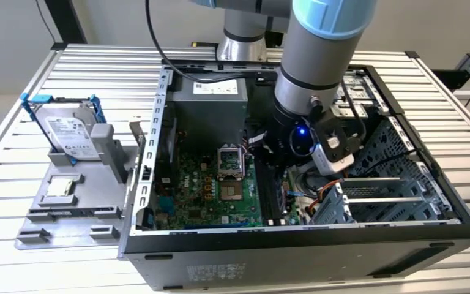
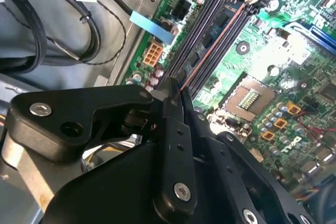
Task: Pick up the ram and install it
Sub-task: 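Insert the ram into the slot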
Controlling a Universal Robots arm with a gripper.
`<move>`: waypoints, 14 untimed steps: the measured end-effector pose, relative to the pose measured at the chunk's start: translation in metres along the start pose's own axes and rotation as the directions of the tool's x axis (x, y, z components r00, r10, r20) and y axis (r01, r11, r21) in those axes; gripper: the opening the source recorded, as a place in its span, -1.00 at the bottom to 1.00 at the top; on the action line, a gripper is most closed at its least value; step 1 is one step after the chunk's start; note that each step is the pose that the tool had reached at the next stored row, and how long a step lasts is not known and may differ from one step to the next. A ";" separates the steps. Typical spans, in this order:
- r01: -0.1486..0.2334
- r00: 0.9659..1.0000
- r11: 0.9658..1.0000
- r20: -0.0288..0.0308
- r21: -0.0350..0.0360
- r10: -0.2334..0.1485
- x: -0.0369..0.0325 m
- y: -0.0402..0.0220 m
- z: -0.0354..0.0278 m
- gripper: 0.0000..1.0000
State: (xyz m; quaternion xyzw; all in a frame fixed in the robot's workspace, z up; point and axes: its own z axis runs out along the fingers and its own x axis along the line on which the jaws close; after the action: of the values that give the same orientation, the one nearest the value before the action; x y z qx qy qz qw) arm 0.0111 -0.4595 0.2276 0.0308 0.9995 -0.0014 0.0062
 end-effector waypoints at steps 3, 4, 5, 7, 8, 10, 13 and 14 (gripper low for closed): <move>0.014 1.000 1.000 0.000 0.000 -0.014 -0.0001 -0.0010 0.0004 -1.00; 0.020 1.000 1.000 0.000 0.000 -0.020 -0.0001 -0.0011 0.0003 -1.00; 0.024 1.000 1.000 0.000 -0.001 -0.024 -0.0001 -0.0015 0.0003 -1.00; 0.027 1.000 1.000 0.000 -0.012 -0.027 -0.0003 -0.0028 0.0004 -1.00; 0.028 1.000 0.999 -0.001 -0.018 -0.028 -0.0003 -0.0034 0.0004 -1.00; 0.028 1.000 0.999 -0.001 -0.026 -0.028 -0.0002 -0.0037 0.0003 -1.00; 0.028 1.000 0.999 -0.001 -0.028 -0.028 -0.0003 -0.0040 0.0005 -1.00; 0.028 1.000 0.999 -0.001 -0.028 -0.028 -0.0003 -0.0044 0.0005 -1.00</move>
State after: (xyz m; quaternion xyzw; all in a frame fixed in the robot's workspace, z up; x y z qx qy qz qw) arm 0.0112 -0.4639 0.2271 0.0165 0.9998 0.0125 0.0059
